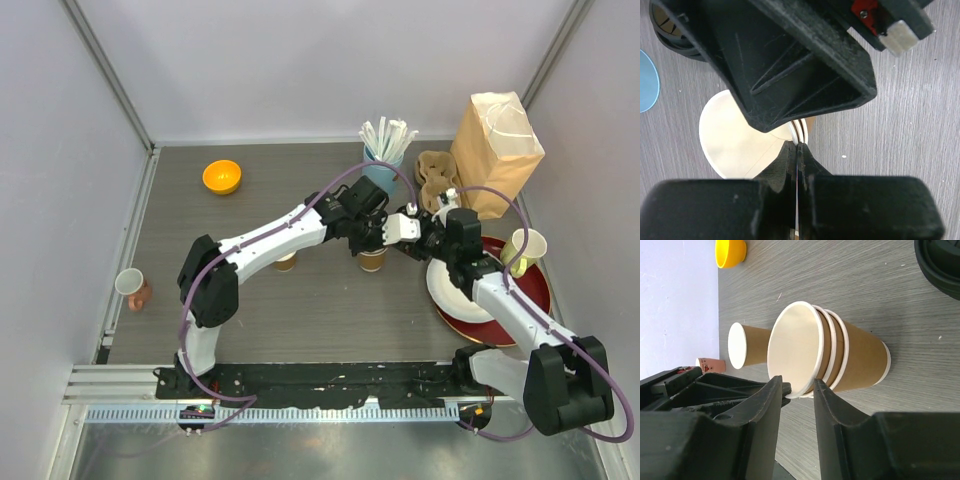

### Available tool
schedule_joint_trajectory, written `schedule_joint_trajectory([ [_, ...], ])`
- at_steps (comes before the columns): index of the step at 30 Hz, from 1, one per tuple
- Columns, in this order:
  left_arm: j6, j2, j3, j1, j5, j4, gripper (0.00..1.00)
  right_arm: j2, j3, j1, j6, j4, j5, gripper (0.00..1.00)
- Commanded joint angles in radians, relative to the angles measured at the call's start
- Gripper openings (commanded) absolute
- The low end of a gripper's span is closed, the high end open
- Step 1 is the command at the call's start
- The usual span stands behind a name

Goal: Pack the takeout coffee

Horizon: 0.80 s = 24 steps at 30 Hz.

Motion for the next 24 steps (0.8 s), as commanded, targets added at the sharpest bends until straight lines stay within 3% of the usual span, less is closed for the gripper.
schedule_joint_trajectory([
  [1,-0.018,-0.017,0.014,-0.006,-0.031,0.042,0.00,-0.035,-0.029,0.001,0.021,0.056,0.005,0.37],
  [8,-0.019,-0.017,0.012,-0.009,-0.017,0.036,0.00,-0.091,-0.075,-0.003,0.037,0.038,0.024,0.47],
  [13,-0.015,-0.019,0.015,-0.010,-0.016,0.033,0.00,-0.086,-0.115,-0.005,0.070,0.094,0.018,0.32],
  [24,-0.003,-0.015,0.017,-0.027,-0.010,0.019,0.00,-0.034,-0.095,-0.005,0.080,0.145,0.009,0.33],
])
